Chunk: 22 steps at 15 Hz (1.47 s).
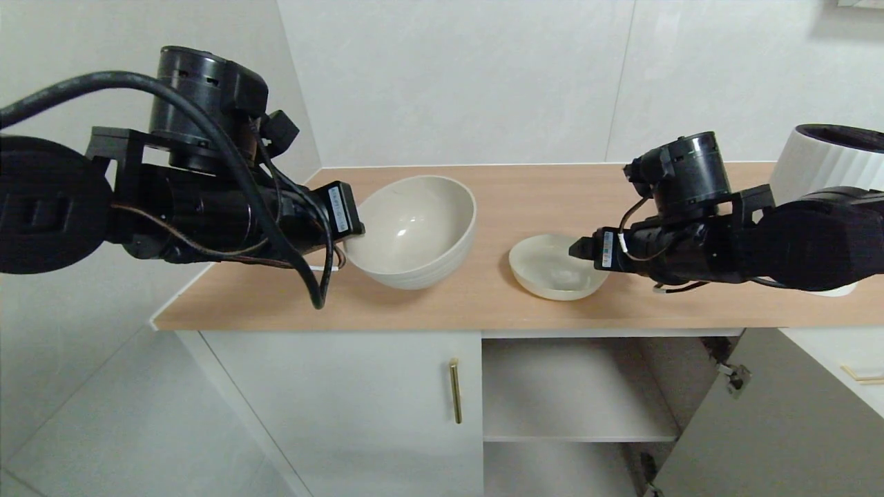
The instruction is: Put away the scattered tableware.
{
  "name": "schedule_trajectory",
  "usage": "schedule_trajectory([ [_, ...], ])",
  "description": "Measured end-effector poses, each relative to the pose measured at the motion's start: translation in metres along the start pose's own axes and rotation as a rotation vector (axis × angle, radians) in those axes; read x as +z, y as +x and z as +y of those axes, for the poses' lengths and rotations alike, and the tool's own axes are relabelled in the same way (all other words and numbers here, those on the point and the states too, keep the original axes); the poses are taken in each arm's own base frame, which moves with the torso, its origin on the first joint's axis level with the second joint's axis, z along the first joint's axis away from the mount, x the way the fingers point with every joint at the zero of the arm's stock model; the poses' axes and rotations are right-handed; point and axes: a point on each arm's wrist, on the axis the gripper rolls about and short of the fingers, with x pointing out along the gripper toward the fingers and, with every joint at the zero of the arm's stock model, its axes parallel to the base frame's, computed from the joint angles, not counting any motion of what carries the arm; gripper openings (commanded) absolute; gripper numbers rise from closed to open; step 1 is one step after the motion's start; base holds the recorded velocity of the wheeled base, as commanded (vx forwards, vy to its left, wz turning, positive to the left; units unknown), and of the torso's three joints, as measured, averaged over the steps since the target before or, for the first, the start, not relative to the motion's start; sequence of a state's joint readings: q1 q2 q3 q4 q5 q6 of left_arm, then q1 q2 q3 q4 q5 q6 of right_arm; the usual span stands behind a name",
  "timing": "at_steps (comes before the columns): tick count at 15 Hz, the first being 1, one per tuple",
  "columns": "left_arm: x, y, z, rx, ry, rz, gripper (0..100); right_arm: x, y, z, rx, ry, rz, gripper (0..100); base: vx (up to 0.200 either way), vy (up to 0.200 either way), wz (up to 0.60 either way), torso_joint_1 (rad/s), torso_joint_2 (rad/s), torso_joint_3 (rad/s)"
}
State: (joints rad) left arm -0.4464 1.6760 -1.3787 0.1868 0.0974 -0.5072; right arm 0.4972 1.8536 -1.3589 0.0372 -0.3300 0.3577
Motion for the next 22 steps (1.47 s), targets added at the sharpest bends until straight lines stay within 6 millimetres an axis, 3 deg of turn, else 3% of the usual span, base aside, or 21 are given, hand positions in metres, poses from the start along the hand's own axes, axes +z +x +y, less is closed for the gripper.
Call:
schedule_trajectory([
  [5,0.001,-0.003,-0.001,-0.004,0.000,-0.005,0,-0.006,0.018,-0.002,-0.039,-0.007,0.025,100,0.000,0.000,0.00,0.000,0.00,0.000],
  [6,0.001,-0.003,-0.001,-0.005,0.000,-0.006,0,-0.007,0.019,-0.001,-0.040,-0.008,0.028,0,0.000,0.000,0.00,0.000,0.00,0.000],
  [15,-0.001,-0.003,0.001,-0.001,0.001,-0.001,0,-0.003,0.013,-0.002,-0.029,0.003,0.015,0,0.000,0.000,0.00,0.000,0.00,0.000],
  [18,-0.005,-0.007,0.003,0.004,0.007,0.009,0,0.001,0.001,-0.003,-0.013,0.013,-0.002,0,0.000,0.000,0.00,0.000,0.00,0.000],
  [22,-0.018,-0.031,0.012,-0.030,0.008,0.041,0,0.002,-0.033,-0.012,0.038,0.030,-0.006,0,0.000,0.000,0.00,0.000,0.00,0.000],
])
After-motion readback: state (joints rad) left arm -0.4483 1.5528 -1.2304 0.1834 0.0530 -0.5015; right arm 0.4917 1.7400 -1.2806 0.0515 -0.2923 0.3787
